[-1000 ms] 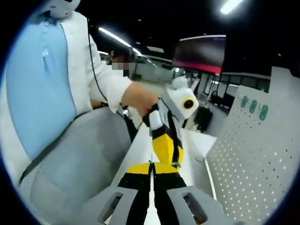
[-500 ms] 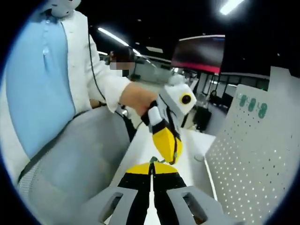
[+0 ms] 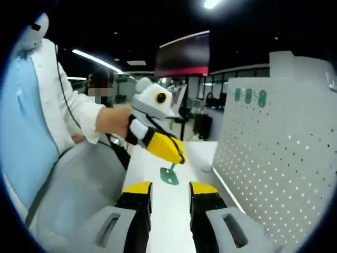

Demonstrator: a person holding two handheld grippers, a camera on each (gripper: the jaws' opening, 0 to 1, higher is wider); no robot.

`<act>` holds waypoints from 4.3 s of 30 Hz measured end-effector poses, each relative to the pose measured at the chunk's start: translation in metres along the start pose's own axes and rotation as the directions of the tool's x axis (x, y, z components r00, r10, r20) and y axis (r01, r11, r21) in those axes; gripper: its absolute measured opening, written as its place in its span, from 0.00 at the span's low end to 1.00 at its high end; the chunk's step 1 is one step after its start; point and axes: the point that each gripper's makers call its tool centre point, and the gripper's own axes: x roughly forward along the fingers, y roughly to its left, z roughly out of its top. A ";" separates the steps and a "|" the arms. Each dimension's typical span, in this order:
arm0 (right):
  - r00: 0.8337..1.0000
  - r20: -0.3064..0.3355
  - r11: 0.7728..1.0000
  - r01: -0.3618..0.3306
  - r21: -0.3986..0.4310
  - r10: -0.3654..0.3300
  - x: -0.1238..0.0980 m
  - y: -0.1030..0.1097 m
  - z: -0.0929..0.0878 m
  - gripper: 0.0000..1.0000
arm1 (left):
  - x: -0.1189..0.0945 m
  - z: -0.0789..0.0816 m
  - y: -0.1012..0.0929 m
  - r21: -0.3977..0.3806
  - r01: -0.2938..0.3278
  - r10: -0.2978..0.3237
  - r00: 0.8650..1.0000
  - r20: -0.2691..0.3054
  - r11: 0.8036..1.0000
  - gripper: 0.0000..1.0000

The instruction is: Insert the hook assembly into the mounting plate slot until the hook locks in place.

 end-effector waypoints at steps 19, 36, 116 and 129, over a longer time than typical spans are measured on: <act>0.993 0.093 0.993 -0.078 0.090 0.070 0.008 0.014 0.018 0.16 | 0.001 0.015 -0.017 0.053 0.032 -0.036 0.995 0.090 0.998 0.02; 0.981 -0.108 0.985 -0.166 -0.055 0.159 0.004 0.035 -0.004 0.15 | -0.001 -0.015 -0.033 0.270 0.142 -0.083 0.972 -0.218 0.952 0.04; 0.834 -0.515 0.944 -0.303 -0.128 0.197 0.007 0.053 -0.050 0.16 | 0.003 -0.077 -0.037 0.532 0.302 0.017 0.858 -0.513 0.792 0.03; 0.883 -0.443 0.963 -0.235 -0.131 0.156 0.000 0.044 -0.039 0.33 | 0.001 -0.071 -0.032 0.528 0.256 0.043 0.872 -0.488 0.809 0.03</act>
